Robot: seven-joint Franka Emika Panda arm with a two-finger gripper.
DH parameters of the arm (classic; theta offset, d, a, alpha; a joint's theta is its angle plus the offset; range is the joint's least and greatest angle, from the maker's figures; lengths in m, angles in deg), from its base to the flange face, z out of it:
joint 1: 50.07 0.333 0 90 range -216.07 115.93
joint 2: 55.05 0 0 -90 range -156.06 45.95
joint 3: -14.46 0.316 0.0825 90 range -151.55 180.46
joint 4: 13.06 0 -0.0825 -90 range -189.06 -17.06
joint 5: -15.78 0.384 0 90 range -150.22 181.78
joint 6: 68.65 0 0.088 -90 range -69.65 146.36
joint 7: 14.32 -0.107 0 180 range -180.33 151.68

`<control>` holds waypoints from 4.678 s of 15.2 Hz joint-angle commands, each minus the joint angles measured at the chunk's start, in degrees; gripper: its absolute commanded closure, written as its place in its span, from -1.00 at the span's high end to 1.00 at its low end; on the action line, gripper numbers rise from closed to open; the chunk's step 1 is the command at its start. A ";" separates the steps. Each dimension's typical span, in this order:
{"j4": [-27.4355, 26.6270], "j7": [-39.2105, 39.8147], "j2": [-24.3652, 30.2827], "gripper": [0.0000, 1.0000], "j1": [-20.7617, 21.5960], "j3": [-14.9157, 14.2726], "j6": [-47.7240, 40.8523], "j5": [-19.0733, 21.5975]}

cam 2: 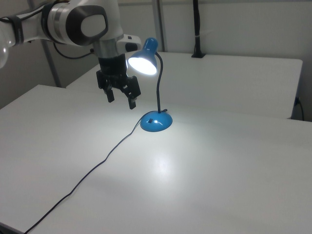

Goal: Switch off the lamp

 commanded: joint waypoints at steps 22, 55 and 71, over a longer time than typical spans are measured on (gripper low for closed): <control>0.13 3.44 -14.27 -1.00 4.61 -2.34 29.47 8.38; 3.39 -6.42 -35.20 -1.00 9.71 -0.84 53.94 4.08; -4.97 -5.02 -7.00 1.00 8.31 -1.63 10.73 -2.16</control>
